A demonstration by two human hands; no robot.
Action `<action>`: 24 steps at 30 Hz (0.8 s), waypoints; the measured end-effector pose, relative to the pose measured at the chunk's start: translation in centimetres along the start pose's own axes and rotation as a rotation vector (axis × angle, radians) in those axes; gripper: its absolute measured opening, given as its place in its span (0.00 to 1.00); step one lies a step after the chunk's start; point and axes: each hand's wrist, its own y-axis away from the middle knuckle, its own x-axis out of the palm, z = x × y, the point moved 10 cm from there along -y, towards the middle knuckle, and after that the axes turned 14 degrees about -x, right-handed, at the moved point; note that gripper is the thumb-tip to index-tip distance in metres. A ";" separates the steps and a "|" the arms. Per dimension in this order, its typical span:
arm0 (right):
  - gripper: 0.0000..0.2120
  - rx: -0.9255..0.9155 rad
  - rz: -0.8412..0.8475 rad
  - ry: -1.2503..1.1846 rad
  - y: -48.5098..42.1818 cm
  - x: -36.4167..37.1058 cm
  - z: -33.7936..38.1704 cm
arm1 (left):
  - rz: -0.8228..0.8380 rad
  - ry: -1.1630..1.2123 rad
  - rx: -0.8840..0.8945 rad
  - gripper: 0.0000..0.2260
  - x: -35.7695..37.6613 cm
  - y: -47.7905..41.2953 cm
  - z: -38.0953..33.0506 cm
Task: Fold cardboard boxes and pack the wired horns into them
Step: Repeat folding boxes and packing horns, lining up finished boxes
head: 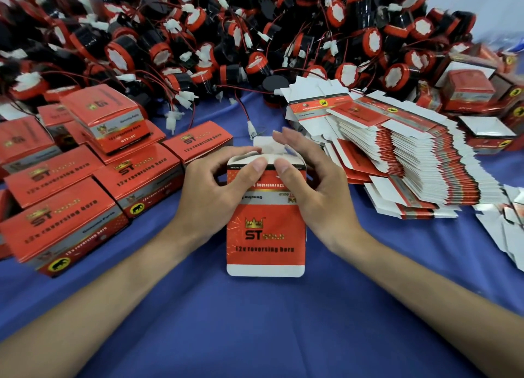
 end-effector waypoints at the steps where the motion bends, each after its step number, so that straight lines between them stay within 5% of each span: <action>1: 0.23 0.006 -0.005 -0.002 -0.1 -0.1 -0.1 | 0.001 0.003 -0.001 0.11 0.0 0.0 0.0; 9: 0.25 -0.031 -0.103 0.072 0.1 -0.9 0.3 | -0.021 0.062 0.077 0.14 -0.4 0.4 -0.9; 13: 0.22 -0.026 -0.094 0.083 -0.1 -0.8 0.4 | -0.033 0.061 0.086 0.07 -0.4 0.5 -0.9; 24: 0.15 -0.015 0.029 -0.246 0.0 0.6 0.6 | -0.039 0.019 0.122 0.10 -0.5 0.6 -1.0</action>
